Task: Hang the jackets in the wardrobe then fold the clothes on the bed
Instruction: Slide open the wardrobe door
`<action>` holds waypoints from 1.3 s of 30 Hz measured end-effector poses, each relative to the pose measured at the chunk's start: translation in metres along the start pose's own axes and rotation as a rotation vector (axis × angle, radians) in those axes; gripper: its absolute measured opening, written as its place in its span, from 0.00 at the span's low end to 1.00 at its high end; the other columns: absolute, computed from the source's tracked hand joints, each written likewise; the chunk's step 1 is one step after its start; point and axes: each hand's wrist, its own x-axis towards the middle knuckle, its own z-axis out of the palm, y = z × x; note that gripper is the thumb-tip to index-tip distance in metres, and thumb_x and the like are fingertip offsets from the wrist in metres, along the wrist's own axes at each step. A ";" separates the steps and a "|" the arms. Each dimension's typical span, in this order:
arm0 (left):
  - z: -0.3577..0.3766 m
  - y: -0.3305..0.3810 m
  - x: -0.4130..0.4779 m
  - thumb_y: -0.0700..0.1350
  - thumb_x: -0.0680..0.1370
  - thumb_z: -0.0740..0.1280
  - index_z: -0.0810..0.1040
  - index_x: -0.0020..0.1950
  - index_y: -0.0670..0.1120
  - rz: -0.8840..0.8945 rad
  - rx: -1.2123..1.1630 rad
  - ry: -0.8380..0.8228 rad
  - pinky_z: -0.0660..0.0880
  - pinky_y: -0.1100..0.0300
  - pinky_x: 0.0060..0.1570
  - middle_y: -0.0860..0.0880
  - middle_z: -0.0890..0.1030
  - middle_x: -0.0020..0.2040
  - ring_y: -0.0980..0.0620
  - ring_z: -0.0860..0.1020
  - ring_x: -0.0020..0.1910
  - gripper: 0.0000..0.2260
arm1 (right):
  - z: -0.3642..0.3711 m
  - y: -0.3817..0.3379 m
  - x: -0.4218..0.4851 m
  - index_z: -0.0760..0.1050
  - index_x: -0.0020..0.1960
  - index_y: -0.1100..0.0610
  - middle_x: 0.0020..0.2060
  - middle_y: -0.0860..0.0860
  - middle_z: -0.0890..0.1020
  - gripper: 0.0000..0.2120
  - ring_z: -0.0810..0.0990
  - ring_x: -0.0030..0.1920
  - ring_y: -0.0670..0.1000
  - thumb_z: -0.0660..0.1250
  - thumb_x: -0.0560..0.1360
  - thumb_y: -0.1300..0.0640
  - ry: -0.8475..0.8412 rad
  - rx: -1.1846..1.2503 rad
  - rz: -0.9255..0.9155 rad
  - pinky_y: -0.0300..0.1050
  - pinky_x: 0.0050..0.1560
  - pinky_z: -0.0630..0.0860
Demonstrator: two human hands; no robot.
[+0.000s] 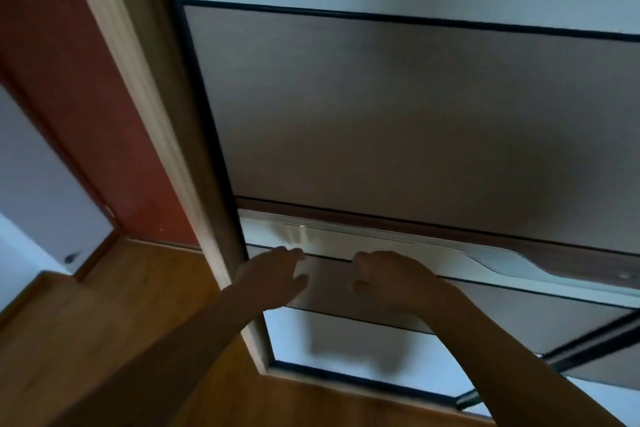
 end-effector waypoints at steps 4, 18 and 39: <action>-0.012 -0.020 -0.004 0.60 0.82 0.60 0.67 0.74 0.54 -0.113 0.004 0.090 0.74 0.51 0.62 0.50 0.75 0.66 0.49 0.77 0.62 0.23 | -0.014 -0.010 0.021 0.71 0.62 0.51 0.54 0.53 0.77 0.19 0.77 0.55 0.56 0.62 0.80 0.40 -0.003 -0.075 -0.065 0.49 0.52 0.75; 0.000 -0.038 0.016 0.48 0.80 0.68 0.40 0.82 0.51 -0.353 -0.789 0.533 0.60 0.63 0.63 0.48 0.48 0.82 0.52 0.61 0.75 0.42 | -0.020 -0.020 0.039 0.69 0.69 0.47 0.61 0.50 0.78 0.21 0.77 0.61 0.54 0.61 0.80 0.40 0.090 -0.132 -0.166 0.47 0.57 0.75; 0.008 -0.027 0.036 0.42 0.76 0.71 0.44 0.82 0.52 -0.310 -0.861 0.436 0.64 0.49 0.70 0.49 0.53 0.80 0.42 0.59 0.77 0.44 | -0.013 0.023 0.022 0.67 0.72 0.48 0.64 0.51 0.77 0.25 0.77 0.60 0.53 0.62 0.80 0.37 0.049 -0.076 0.072 0.46 0.55 0.73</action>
